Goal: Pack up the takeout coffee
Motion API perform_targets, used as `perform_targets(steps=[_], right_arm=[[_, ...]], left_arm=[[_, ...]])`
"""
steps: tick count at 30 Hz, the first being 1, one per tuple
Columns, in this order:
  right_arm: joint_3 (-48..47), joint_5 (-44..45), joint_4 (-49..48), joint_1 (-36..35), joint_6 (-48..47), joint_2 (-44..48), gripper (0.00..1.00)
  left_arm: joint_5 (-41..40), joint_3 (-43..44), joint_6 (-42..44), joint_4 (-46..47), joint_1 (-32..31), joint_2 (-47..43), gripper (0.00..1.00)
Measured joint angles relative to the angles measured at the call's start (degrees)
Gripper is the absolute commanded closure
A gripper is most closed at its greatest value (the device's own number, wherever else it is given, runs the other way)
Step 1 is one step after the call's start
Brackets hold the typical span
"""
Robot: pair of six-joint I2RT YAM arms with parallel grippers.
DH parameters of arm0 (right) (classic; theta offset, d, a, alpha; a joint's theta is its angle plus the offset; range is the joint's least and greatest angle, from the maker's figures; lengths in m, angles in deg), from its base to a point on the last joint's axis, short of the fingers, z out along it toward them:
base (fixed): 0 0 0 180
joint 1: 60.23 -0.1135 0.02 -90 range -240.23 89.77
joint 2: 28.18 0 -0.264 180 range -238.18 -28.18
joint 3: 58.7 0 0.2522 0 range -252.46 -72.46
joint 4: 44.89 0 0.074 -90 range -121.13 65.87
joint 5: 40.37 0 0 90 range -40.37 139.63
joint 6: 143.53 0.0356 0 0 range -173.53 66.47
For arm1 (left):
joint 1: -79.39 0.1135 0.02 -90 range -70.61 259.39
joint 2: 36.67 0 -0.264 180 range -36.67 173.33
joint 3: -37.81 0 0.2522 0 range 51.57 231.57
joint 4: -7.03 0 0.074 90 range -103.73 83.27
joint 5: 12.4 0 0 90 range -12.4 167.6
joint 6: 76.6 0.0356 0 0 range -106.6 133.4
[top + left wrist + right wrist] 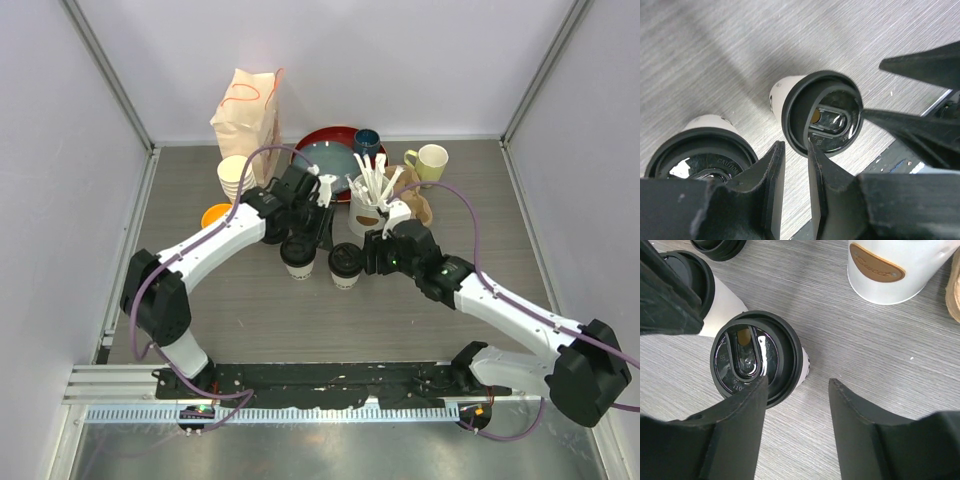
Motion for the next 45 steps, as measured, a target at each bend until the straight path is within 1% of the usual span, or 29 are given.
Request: perform_targets(steps=[2, 4, 9, 12, 15, 25, 35, 40, 45], right_arm=[[-0.24, 1.9, 1.2, -1.36, 0.52, 0.37, 0.37], [-0.48, 3.13, 1.77, -2.43, 1.22, 0.46, 0.37], [-0.48, 4.26, 2.16, -3.78, 3.13, 0.33, 0.44], [-0.48, 4.24, 1.84, -4.04, 3.91, -0.66, 0.49], [-0.94, 4.02, 0.46, -4.09, 4.61, -2.32, 0.52], [-2.67, 3.96, -1.55, -4.09, 3.89, -5.38, 0.61], [-4.42, 1.99, -1.77, -1.68, -0.94, -7.32, 0.62], [-5.81, -0.42, -1.77, -0.94, -4.35, -8.7, 0.61], [-7.1, -3.28, -1.66, 0.13, -7.02, -9.97, 0.54]], left_arm=[[-0.04, 1.53, 0.33, 0.04, 0.0, 0.02, 0.7], [-0.04, 3.26, 0.79, 0.04, 0.0, 0.17, 0.7], [-0.02, 6.45, 1.09, 0.48, 0.0, 1.77, 0.7], [0.02, 6.91, 1.09, 0.63, 0.0, 3.37, 0.7], [0.09, 6.91, 1.03, 0.61, 0.0, 5.11, 0.7], [0.5, 5.9, 0.94, 1.16, 0.0, 6.27, 0.79], [1.33, 1.68, 0.98, 1.9, 0.07, 4.31, 0.79], [2.34, 0.07, 1.05, 1.44, 0.07, 2.84, 0.74], [4.24, -0.42, 1.11, 0.52, 0.07, 2.34, 0.7]])
